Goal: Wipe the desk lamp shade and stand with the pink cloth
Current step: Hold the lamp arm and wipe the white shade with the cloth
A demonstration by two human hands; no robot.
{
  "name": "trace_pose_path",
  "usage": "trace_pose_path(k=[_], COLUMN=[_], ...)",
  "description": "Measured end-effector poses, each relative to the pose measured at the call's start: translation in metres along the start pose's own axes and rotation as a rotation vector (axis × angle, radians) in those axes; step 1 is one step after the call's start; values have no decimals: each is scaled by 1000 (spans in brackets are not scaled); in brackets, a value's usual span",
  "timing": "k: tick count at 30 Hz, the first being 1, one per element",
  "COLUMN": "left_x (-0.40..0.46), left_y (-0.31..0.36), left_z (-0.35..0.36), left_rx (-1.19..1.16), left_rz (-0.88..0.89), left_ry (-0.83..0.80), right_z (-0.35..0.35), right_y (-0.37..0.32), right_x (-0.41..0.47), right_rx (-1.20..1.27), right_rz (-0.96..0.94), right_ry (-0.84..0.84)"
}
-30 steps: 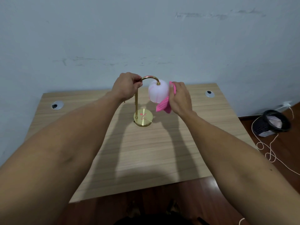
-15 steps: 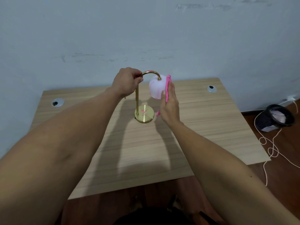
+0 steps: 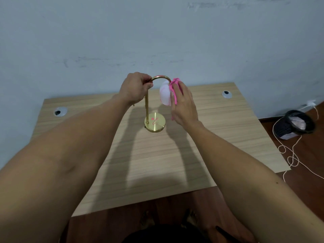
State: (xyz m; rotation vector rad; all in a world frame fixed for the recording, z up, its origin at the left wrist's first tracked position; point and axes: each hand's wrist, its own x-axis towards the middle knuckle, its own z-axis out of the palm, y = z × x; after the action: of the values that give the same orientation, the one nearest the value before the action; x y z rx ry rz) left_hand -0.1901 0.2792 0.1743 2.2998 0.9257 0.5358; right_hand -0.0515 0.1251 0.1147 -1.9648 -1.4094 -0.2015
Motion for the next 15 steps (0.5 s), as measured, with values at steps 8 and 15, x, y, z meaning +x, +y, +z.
trace_pose_path(k=[8, 15], left_x=[-1, 0], left_y=[-1, 0], left_z=[1, 0], left_rx=[1, 4], left_rz=[8, 11], left_ry=[3, 0], right_z=[12, 17], right_y=[-1, 21], right_x=[-3, -38], right_rx=[12, -16], right_rz=[57, -54], right_ry=[-33, -128])
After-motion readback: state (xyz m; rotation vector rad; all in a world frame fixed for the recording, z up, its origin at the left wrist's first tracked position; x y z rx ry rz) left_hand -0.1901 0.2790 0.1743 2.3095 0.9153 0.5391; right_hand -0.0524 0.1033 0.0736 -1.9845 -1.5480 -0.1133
